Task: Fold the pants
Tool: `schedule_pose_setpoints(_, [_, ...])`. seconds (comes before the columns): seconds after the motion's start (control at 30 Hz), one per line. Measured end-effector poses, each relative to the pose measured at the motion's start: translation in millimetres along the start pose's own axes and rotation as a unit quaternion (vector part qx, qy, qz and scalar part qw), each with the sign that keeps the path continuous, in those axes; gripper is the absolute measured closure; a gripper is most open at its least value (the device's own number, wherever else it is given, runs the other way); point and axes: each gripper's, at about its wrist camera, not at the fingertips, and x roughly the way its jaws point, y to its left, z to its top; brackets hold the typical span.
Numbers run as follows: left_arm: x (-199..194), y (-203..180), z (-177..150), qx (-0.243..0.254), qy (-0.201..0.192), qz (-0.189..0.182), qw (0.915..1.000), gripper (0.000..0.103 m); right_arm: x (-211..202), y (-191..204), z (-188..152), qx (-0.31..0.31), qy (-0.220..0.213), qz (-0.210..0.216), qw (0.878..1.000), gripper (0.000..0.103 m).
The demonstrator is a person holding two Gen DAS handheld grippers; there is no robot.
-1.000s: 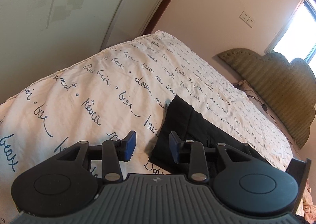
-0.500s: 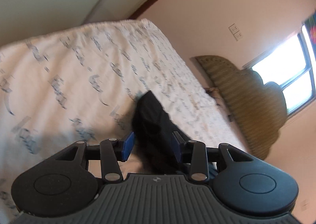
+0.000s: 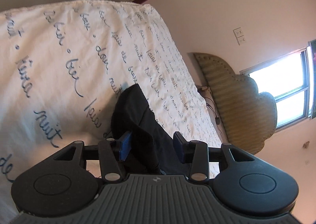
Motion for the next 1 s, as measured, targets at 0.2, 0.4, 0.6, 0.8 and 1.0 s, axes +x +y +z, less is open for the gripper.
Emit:
schedule_pose_setpoints(0.2, [4, 16, -6, -0.021, 0.014, 0.024, 0.9994, 0.05, 1, 1, -2, 0.003, 0.002, 0.005, 1.0, 0.085])
schedule_pose_setpoints(0.4, [0, 12, -1, -0.017, 0.013, 0.022, 0.9995, 0.038, 3, -2, -1, 0.008, 0.004, 0.006, 1.0, 0.085])
schedule_pose_setpoints(0.6, [-3, 11, 1, -0.014, 0.005, 0.031, 0.9994, 0.033, 4, -2, -1, 0.009, 0.005, 0.009, 1.0, 0.085])
schedule_pose_setpoints(0.8, [34, 17, -5, -0.036, 0.041, 0.028, 0.9981, 0.034, 0, -3, -2, 0.012, 0.001, 0.007, 1.0, 0.085])
schedule_pose_setpoints(1.0, [59, 7, -5, 0.027, 0.042, 0.089, 0.9947, 0.079, -2, -14, -4, 0.067, 0.017, 0.043, 0.997, 0.08])
